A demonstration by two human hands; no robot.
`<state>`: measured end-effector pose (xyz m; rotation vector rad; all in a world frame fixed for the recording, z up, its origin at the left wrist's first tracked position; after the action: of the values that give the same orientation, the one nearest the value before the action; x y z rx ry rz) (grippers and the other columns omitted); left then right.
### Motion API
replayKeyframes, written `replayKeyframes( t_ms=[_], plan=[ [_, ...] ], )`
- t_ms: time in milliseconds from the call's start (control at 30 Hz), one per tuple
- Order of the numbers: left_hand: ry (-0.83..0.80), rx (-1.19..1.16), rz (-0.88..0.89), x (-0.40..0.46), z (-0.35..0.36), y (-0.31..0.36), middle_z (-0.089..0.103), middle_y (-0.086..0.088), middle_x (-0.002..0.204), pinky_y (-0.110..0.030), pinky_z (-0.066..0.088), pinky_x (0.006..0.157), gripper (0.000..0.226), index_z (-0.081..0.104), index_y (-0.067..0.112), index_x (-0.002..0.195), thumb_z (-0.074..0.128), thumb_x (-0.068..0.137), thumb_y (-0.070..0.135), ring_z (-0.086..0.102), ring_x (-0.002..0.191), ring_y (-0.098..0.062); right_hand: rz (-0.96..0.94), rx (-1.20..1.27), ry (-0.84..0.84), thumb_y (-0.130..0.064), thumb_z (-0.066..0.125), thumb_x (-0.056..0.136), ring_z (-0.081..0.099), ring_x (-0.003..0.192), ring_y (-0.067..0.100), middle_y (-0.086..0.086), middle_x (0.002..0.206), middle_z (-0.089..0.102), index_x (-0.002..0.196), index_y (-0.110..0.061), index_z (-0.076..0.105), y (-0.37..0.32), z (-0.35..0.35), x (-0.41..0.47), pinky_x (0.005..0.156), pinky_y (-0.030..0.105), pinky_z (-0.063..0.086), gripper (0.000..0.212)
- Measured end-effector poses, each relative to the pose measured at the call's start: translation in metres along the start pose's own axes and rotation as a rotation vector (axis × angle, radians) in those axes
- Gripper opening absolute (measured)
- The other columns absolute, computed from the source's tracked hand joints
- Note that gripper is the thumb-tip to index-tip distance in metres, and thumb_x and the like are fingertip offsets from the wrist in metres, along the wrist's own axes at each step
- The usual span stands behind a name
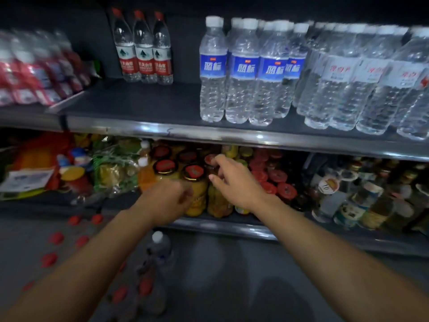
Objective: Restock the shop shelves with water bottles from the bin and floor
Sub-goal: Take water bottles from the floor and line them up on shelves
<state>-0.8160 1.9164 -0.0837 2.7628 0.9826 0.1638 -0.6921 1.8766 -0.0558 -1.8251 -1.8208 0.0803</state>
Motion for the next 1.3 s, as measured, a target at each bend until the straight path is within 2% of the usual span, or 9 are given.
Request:
replayKeyframes(
  t_ms=[100,267,400,567,700,833,967,1100,1300],
  plan=[
    [-0.086,-0.011,-0.096,-0.021,0.040,-0.034,0.064,-0.005,0.106,-0.035,0.048,0.075,0.013,0.059,0.024,0.095,0.052,0.091,0.034,0.061,0.101,-0.029,0.031,0.049,-0.105,-0.026,0.054,0.092,0.057,0.092,0.032,0.011,0.100,0.059,0.112,-0.013,0.048,-0.004,0.060,-0.014,0.075,0.042,0.047,0.025],
    [-0.253,0.005,-0.215,-0.048,0.105,-0.083,0.063,-0.009,0.115,-0.040,0.050,0.086,0.021,0.062,0.018,0.101,0.048,0.090,0.030,0.059,0.108,-0.028,0.118,0.075,-0.302,-0.029,0.053,0.094,0.058,0.094,0.034,0.012,0.101,0.061,0.116,-0.015,0.047,-0.002,0.150,-0.030,0.072,0.037,0.046,0.027],
    [-0.341,0.024,-0.297,-0.063,0.146,-0.119,0.063,-0.009,0.116,-0.039,0.048,0.086,0.024,0.060,0.017,0.104,0.046,0.093,0.032,0.059,0.107,-0.030,0.152,0.100,-0.429,-0.026,0.053,0.095,0.056,0.105,0.028,0.011,0.116,0.058,0.124,-0.014,0.048,-0.002,0.209,-0.039,0.075,0.027,0.037,0.032],
    [-0.457,-0.024,-0.343,-0.078,0.189,-0.150,0.062,-0.010,0.117,-0.041,0.049,0.090,0.025,0.062,0.017,0.108,0.049,0.094,0.032,0.058,0.108,-0.030,0.150,0.057,-0.578,-0.027,0.053,0.094,0.055,0.110,0.032,0.013,0.126,0.054,0.127,-0.013,0.042,-0.002,0.265,-0.037,0.085,0.037,0.046,0.037],
    [-0.518,-0.026,-0.336,-0.087,0.215,-0.156,0.062,-0.012,0.122,-0.040,0.046,0.094,0.028,0.061,0.013,0.114,0.049,0.093,0.028,0.057,0.113,-0.031,0.130,0.005,-0.660,-0.028,0.056,0.092,0.054,0.113,0.038,0.014,0.133,0.051,0.134,-0.016,0.033,-0.005,0.295,-0.026,0.086,0.043,0.048,0.049],
    [-0.579,-0.056,-0.341,-0.090,0.234,-0.155,0.061,-0.014,0.123,-0.038,0.046,0.094,0.033,0.061,0.008,0.118,0.052,0.093,0.028,0.057,0.114,-0.030,0.063,-0.073,-0.709,-0.029,0.058,0.090,0.054,0.115,0.037,0.012,0.135,0.050,0.137,-0.019,0.032,-0.009,0.318,-0.014,0.083,0.041,0.047,0.054],
    [-0.624,-0.087,-0.350,-0.089,0.246,-0.154,0.064,-0.016,0.117,-0.035,0.046,0.088,0.029,0.065,0.004,0.108,0.053,0.091,0.025,0.060,0.109,-0.030,0.017,-0.151,-0.743,-0.031,0.056,0.091,0.056,0.112,0.037,0.014,0.127,0.055,0.130,-0.020,0.039,-0.010,0.332,-0.008,0.080,0.039,0.045,0.044],
    [-0.646,-0.110,-0.349,-0.086,0.252,-0.154,0.064,-0.016,0.119,-0.037,0.046,0.091,0.028,0.066,0.005,0.108,0.053,0.091,0.023,0.059,0.112,-0.031,-0.009,-0.143,-0.733,-0.025,0.055,0.092,0.057,0.106,0.039,0.019,0.119,0.058,0.126,-0.015,0.043,-0.013,0.333,-0.004,0.069,0.036,0.037,0.037],
    [-0.644,-0.105,-0.338,-0.084,0.252,-0.154,0.063,-0.015,0.120,-0.037,0.044,0.090,0.027,0.064,0.007,0.109,0.053,0.092,0.023,0.059,0.111,-0.031,0.015,-0.133,-0.782,-0.019,0.052,0.093,0.056,0.104,0.042,0.023,0.118,0.058,0.125,-0.010,0.044,-0.013,0.328,-0.006,0.069,0.036,0.036,0.035]
  ],
)
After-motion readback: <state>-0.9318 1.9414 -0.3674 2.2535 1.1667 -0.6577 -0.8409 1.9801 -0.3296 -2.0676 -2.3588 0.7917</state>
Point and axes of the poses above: each hand's wrist, its own x-axis towards the middle knuckle, its own z-axis out of the palm, y = z × x, the point moved 9 cm from there along x, towards the middle knuckle
